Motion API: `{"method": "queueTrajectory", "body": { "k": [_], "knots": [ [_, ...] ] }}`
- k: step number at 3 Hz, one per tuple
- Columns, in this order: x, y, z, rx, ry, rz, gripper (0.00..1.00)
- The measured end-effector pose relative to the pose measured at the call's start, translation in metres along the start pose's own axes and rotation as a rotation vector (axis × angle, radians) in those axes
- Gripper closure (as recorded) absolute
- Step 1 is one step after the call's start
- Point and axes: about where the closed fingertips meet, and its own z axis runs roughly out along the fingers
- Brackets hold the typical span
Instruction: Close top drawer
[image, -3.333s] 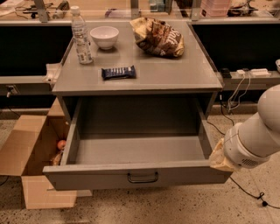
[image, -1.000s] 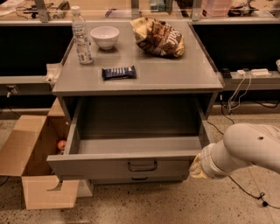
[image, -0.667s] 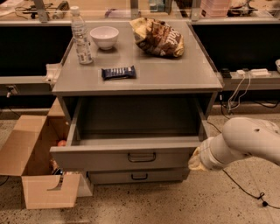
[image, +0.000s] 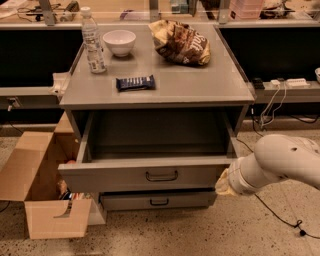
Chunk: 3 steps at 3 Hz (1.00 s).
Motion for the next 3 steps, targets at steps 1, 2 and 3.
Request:
{"method": "queueTrajectory", "body": {
  "k": [1, 2, 3],
  "knots": [
    [0.0, 0.0, 0.0, 0.0, 0.0, 0.0, 0.26],
    [0.0, 0.0, 0.0, 0.0, 0.0, 0.0, 0.04],
    [0.0, 0.0, 0.0, 0.0, 0.0, 0.0, 0.0]
  ]
}}
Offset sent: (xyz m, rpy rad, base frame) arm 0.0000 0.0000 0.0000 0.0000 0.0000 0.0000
